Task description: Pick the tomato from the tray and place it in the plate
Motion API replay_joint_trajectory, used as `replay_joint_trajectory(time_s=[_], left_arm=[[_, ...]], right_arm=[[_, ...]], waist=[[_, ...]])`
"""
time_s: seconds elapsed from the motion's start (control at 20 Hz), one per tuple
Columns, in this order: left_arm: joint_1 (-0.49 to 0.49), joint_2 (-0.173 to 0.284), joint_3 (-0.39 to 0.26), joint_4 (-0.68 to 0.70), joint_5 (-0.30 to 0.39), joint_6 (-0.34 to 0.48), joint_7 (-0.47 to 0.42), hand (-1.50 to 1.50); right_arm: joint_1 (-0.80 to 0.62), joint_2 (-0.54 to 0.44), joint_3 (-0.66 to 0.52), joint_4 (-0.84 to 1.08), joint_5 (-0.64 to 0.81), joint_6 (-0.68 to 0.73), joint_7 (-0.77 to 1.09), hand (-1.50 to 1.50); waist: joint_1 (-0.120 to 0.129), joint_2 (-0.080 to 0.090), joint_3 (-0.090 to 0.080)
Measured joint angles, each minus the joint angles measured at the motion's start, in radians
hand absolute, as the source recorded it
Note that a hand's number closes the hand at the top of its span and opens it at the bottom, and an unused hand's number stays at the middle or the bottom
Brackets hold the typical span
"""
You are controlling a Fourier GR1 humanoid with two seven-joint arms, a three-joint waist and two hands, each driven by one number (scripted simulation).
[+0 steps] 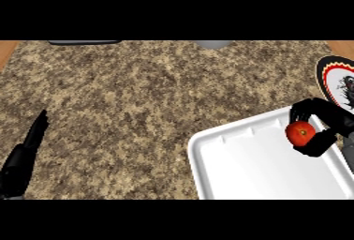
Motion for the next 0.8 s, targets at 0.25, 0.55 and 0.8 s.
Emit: replay_joint_trajectory(time_s=[0.25, 0.55, 0.8], left_arm=[[0.000, -0.002, 0.001, -0.006, 0.004, 0.000, -0.005, 0.00], [0.001, -0.013, -0.010, -0.004, 0.006, -0.006, -0.017, 0.00], [-0.005, -0.015, -0.020, -0.004, -0.001, -0.008, -0.017, 0.00]], right_arm=[[0.003, -0.238, -0.105, 0.112, 0.034, -0.011, -0.199, 1.50], [-0.003, -0.389, -0.240, 0.278, 0.044, -0.136, -0.441, 1.50], [-0.025, -0.456, -0.351, 0.407, 0.014, -0.241, -0.658, 1.50]], waist=[[0.008, 0.013, 0.007], [0.031, 0.020, 0.011], [0.045, 0.017, 0.012]])
